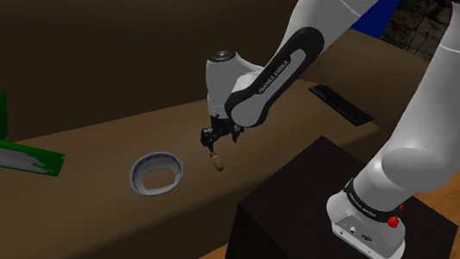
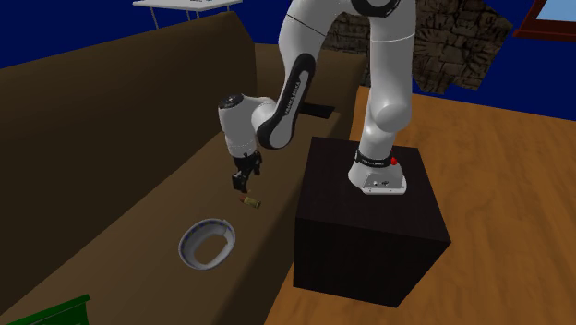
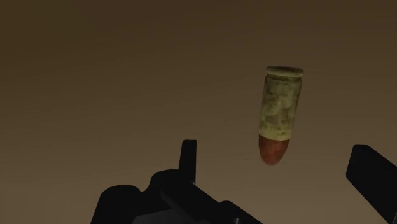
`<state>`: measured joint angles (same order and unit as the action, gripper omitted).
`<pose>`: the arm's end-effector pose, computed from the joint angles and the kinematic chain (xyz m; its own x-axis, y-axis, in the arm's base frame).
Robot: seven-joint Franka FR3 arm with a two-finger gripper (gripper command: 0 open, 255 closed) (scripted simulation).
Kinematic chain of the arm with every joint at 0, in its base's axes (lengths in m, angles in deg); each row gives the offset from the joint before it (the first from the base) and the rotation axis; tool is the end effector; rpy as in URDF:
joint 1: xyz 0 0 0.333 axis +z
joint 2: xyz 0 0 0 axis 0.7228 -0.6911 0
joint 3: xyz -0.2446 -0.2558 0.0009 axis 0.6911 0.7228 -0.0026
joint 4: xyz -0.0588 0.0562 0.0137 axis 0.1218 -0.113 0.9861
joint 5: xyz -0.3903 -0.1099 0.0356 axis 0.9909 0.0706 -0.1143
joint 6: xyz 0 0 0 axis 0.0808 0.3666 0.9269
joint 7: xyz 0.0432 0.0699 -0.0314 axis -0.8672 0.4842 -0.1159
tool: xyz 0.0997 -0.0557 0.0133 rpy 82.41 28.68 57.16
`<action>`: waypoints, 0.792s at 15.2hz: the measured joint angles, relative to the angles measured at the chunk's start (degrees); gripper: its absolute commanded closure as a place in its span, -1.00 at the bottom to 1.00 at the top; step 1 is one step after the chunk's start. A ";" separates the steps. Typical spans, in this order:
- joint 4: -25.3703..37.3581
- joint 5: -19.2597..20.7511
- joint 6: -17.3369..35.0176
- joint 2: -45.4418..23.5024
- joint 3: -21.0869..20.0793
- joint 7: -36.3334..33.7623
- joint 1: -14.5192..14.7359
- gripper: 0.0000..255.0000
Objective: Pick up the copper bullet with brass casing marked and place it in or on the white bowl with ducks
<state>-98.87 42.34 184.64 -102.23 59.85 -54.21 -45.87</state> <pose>0.4499 0.1818 0.2245 0.9733 -0.2288 -0.0194 -0.2268 -0.9710 0.0758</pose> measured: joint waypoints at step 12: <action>6.83 10.10 7.40 -15.47 6.61 -9.90 6.13 -1.00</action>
<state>-92.04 52.43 192.04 -117.69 66.46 -64.11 -39.74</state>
